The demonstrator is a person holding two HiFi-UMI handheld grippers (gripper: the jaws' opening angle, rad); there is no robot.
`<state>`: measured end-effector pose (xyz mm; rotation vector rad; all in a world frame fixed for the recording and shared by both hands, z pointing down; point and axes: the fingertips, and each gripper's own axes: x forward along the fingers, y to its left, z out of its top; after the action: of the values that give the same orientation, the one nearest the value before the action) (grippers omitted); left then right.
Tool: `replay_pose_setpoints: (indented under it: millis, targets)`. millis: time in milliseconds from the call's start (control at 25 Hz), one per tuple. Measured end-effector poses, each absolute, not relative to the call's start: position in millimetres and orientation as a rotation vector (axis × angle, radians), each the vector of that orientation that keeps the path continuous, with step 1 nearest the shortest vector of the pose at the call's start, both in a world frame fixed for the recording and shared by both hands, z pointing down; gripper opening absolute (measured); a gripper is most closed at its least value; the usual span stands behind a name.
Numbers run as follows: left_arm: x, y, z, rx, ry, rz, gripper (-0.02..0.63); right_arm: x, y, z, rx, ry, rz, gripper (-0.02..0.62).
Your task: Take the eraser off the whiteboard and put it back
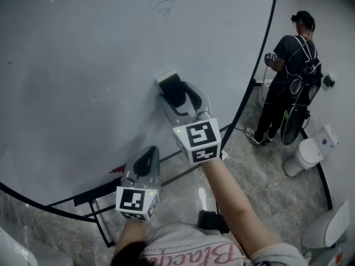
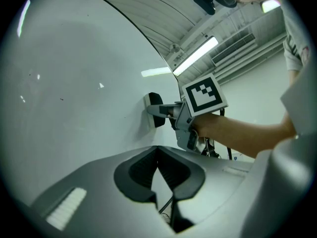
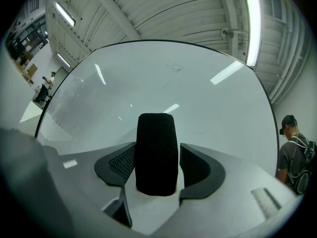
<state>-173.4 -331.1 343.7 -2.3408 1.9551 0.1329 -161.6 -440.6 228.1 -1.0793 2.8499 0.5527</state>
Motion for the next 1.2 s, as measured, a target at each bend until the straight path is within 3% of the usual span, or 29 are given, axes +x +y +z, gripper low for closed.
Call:
replay_pose_setpoints:
  millis: [400,720,1200]
  targets:
    - [-169,-325,346,-2.340,1.956,0.124,-0.002,-141,-425,248,-1.063,2.850,0.428,0.242]
    - [-168,-323,348,-2.338,1.961,0.113,-0.002,-109,-394,280,-1.114,2.846,0.359,0.002]
    - [-160,-324,349,-2.359,1.937,0.104,-0.002,-81,-358,334,-1.119,2.926,0.248,-0.002]
